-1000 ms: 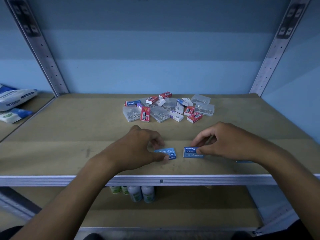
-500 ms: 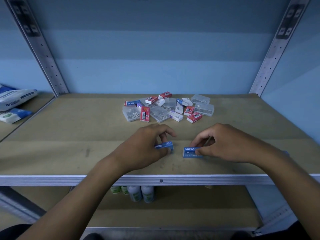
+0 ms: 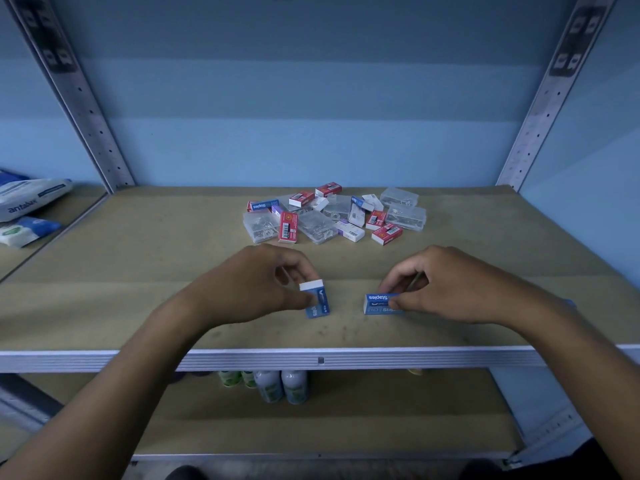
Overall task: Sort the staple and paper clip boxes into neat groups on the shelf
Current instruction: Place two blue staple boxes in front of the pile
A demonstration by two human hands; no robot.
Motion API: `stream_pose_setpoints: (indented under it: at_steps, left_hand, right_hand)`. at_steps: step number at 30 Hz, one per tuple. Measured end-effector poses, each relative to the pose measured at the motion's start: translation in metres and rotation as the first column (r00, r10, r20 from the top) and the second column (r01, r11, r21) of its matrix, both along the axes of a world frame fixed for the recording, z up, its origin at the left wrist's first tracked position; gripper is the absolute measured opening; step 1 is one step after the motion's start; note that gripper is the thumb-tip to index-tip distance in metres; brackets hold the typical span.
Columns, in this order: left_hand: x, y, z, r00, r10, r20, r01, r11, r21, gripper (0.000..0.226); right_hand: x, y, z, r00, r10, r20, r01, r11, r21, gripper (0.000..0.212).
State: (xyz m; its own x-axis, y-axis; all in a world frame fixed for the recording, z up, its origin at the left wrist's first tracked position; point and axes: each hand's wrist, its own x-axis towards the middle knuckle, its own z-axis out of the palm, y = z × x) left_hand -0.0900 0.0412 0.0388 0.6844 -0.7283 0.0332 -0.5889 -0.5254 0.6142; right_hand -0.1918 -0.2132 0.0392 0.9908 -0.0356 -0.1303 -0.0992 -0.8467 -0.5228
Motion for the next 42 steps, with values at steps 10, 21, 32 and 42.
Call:
stream_pose_setpoints:
  at_steps: [10, 21, 32, 42]
  left_hand:
    - [0.011, 0.022, 0.0, 1.0, -0.004, 0.014, 0.001, 0.977, 0.214, 0.023]
    - [0.008, 0.011, 0.001, 0.996, 0.015, 0.084, -0.029, 0.983, 0.18, 0.018]
    - [-0.003, -0.058, -0.006, 0.982, 0.01, 0.187, 0.007, 0.996, -0.089, 0.017]
    - [-0.015, -0.144, -0.018, 0.982, -0.033, 0.184, 0.075, 0.971, -0.227, 0.017]
  right_hand:
    - [0.0, 0.0, 0.001, 1.0, 0.002, 0.021, -0.003, 1.0, 0.023, 0.016]
    - [0.0, 0.004, 0.002, 0.995, 0.041, 0.093, -0.038, 0.999, -0.039, 0.013]
    - [-0.011, -0.03, 0.012, 0.983, -0.036, 0.182, 0.04, 0.999, -0.018, 0.014]
    - [-0.039, -0.097, 0.014, 0.945, -0.225, 0.237, 0.248, 0.966, -0.071, 0.016]
